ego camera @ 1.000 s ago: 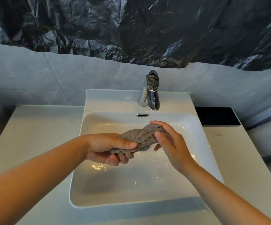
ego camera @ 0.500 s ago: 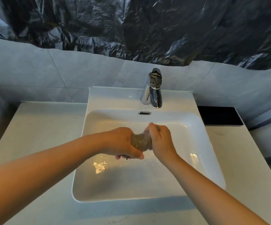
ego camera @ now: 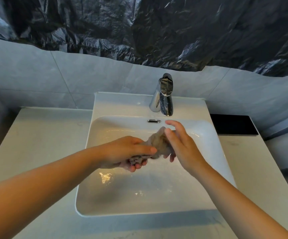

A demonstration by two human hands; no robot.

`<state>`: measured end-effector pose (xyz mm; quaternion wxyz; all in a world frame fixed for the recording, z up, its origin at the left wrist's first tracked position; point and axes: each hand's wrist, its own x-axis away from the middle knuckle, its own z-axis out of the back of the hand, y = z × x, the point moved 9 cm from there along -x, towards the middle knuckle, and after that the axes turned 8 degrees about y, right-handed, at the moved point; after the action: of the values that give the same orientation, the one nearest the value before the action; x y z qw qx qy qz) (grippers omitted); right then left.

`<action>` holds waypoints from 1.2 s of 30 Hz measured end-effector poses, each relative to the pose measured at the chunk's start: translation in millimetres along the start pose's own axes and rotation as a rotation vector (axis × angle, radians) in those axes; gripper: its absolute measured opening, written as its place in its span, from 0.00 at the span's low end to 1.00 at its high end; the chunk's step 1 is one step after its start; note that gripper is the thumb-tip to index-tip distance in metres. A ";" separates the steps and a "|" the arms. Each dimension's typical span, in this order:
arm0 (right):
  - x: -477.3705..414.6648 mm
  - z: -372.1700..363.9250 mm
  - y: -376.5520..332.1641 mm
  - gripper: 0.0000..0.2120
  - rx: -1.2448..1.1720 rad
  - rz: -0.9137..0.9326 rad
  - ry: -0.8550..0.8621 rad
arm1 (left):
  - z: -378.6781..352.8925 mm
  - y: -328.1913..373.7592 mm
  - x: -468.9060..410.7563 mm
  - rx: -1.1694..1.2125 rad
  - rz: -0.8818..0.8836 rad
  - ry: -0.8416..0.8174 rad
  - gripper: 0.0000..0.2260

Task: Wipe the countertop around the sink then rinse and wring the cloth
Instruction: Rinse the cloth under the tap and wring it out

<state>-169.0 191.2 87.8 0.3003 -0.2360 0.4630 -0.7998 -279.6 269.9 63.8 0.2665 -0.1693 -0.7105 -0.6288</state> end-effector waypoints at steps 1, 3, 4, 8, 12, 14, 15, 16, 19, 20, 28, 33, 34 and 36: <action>10.4 7.4 -4.3 0.22 -0.043 0.107 0.060 | -7.0 -3.0 4.6 0.178 0.058 -0.120 0.15; 28.5 18.2 -11.2 0.25 0.017 0.315 0.195 | -20.4 -6.2 12.6 0.420 0.144 -0.347 0.19; 34.4 19.5 -15.7 0.26 0.048 0.408 0.246 | -26.5 -7.2 15.5 0.474 0.175 -0.451 0.20; 35.8 12.7 -43.2 0.26 -0.042 0.629 0.295 | -45.3 -8.6 25.9 0.432 0.258 -0.745 0.17; 26.0 9.8 -69.1 0.24 -0.061 0.753 0.280 | -47.7 -9.6 36.2 0.259 0.295 -0.820 0.17; 18.2 5.7 -69.7 0.25 -0.061 0.734 0.268 | -41.3 -7.2 36.0 0.126 0.281 -0.695 0.14; 13.7 2.4 -66.3 0.23 -0.073 0.699 0.259 | -35.6 -5.7 32.9 0.030 0.259 -0.596 0.10; 9.0 -1.8 -60.2 0.21 -0.090 0.643 0.248 | -29.0 -3.5 28.4 -0.078 0.233 -0.484 0.07; -3.2 -18.0 -28.0 0.19 -0.114 0.360 0.211 | -0.5 3.7 9.7 -0.477 0.130 -0.062 0.06; -5.7 -25.2 -15.7 0.19 -0.096 0.258 0.186 | 10.1 6.8 4.3 -0.624 0.081 0.082 0.06; -12.9 -62.5 56.2 0.17 0.074 -0.327 0.027 | 17.4 4.2 -22.4 -1.283 -0.215 0.430 0.11; 4.6 -73.5 73.2 0.16 -0.064 -0.778 -0.281 | 9.3 2.9 -32.2 -1.419 -0.369 0.412 0.13; 5.9 -72.2 73.0 0.18 -0.031 -0.794 -0.332 | 9.1 1.8 -33.3 -1.382 -0.364 0.410 0.13; 1.4 -63.9 66.7 0.18 0.051 -0.704 -0.332 | 9.1 -1.2 -34.4 -1.287 -0.326 0.366 0.13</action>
<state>-194.4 202.4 -0.4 0.0841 -0.4990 0.2788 -0.8162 -254.2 281.9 41.8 0.1308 -0.0760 -0.1557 -0.9762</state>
